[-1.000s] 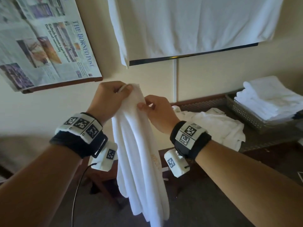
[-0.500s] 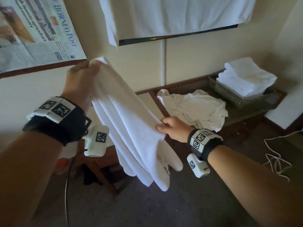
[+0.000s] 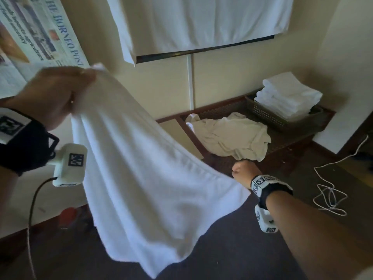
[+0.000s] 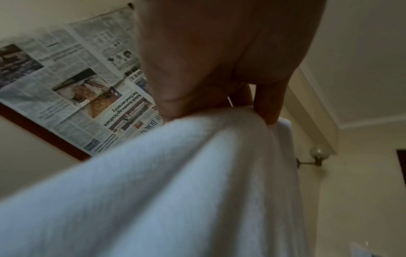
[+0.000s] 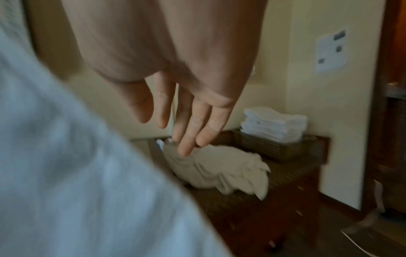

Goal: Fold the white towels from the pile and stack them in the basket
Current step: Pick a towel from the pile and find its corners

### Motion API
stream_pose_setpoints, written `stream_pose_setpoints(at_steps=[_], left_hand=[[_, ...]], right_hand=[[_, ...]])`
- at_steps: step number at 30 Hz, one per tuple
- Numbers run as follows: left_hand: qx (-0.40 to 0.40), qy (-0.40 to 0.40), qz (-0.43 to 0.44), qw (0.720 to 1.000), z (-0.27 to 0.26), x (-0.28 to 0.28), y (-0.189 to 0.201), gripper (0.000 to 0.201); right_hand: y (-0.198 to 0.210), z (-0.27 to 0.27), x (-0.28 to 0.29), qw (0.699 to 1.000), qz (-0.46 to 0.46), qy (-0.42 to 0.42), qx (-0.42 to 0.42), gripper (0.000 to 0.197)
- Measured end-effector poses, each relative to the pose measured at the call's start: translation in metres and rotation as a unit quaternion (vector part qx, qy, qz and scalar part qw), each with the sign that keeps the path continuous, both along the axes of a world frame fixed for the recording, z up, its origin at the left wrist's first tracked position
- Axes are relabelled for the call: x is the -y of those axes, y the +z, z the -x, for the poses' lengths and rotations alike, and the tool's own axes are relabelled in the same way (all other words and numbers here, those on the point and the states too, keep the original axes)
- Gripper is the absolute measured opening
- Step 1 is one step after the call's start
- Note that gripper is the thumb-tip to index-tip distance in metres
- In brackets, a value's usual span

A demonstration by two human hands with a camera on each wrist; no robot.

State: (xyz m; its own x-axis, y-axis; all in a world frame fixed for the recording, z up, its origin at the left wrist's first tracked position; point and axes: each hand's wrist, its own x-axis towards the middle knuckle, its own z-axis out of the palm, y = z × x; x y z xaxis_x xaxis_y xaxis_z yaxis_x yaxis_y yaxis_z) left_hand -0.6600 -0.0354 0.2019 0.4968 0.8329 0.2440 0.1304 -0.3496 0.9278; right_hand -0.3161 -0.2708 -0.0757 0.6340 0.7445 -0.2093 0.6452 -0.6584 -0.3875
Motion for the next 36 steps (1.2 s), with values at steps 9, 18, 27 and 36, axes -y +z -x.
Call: stream_pose_setpoints(at_steps=[9, 18, 27, 36], left_hand=[[-0.147, -0.089, -0.099, 0.980, -0.067, 0.046, -0.018, 0.029], [-0.033, -0.052, -0.114, 0.992, -0.084, 0.059, 0.020, 0.036], [0.137, -0.096, 0.029, 0.986, -0.122, 0.073, 0.014, 0.011], [0.109, -0.153, 0.056, 0.981, -0.194, 0.105, 0.010, 0.031]], right_hand=[[0.215, 0.070, -0.095, 0.870, -0.298, 0.263, -0.291, 0.037], [0.302, 0.070, -0.114, 0.820, -0.440, 0.335, -0.149, 0.010], [0.388, 0.016, -0.126, 0.798, -0.489, 0.350, -0.037, 0.014], [0.423, -0.043, -0.103, 0.785, -0.535, 0.313, 0.026, 0.015]])
